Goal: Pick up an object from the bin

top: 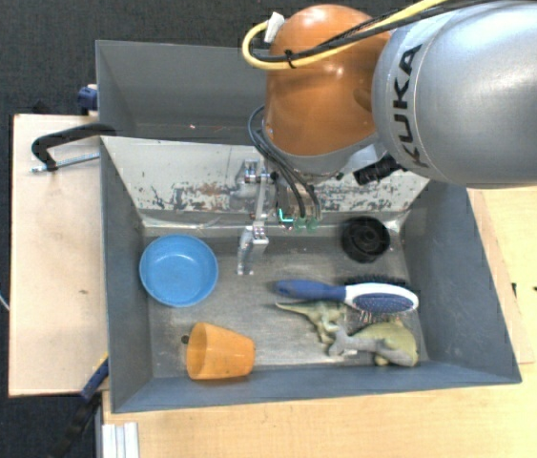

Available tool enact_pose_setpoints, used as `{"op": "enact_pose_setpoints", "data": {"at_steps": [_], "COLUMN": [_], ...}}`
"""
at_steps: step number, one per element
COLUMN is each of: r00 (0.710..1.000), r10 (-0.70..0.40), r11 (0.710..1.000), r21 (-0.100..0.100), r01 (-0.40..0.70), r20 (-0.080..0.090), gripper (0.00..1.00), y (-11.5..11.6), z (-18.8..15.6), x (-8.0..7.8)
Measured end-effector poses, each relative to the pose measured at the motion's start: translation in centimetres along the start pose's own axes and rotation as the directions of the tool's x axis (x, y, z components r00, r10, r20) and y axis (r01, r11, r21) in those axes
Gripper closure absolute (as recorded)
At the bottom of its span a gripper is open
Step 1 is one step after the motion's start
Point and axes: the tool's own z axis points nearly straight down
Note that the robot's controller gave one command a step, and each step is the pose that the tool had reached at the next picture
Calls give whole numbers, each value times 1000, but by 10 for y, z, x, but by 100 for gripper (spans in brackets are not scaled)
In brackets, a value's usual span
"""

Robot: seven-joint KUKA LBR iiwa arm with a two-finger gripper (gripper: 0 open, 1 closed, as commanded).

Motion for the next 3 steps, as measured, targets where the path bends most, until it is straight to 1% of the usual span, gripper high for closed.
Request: {"op": "enact_pose_setpoints", "data": {"at_steps": [1,2,3], "r00": [943,942,710], "r10": [-334,-334,-704], "r11": [943,943,710], "r21": [2,-1,10], "r01": [334,334,704], "r20": [8,14,16], "gripper": [0,100,100], "y": [38,40,22], "z": [147,143,-5], "x": [12,11,19]}}
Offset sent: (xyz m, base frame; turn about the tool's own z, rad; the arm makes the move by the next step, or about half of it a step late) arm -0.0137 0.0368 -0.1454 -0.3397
